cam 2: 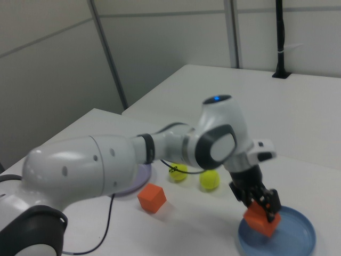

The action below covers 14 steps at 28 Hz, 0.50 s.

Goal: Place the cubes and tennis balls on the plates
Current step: 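Grasp the orange cube and carry it onto the blue plate, then release the cube and move the gripper down onto the second orange cube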

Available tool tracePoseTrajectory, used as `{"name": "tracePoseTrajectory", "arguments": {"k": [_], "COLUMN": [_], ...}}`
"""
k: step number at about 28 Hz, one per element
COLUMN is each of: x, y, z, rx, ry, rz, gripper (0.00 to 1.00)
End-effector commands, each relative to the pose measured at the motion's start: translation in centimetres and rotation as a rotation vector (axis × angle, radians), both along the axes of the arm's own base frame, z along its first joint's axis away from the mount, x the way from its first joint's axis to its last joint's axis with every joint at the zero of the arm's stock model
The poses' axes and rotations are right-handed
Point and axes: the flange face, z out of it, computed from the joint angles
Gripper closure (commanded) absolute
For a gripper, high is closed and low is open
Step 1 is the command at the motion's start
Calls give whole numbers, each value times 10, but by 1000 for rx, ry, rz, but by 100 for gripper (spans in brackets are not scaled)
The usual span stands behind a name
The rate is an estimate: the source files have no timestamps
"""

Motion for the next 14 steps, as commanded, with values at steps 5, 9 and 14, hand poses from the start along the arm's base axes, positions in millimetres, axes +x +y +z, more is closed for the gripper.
{"name": "tracePoseTrajectory", "arguments": {"k": [5,9,14], "x": [2,1,-7], "y": [-2,0,21], "z": [-3,24,73], "rx": [-3,49,77], "ry": [-32,-71,-112], "rz": [-9,-26,5], "gripper": [0,0,0]}}
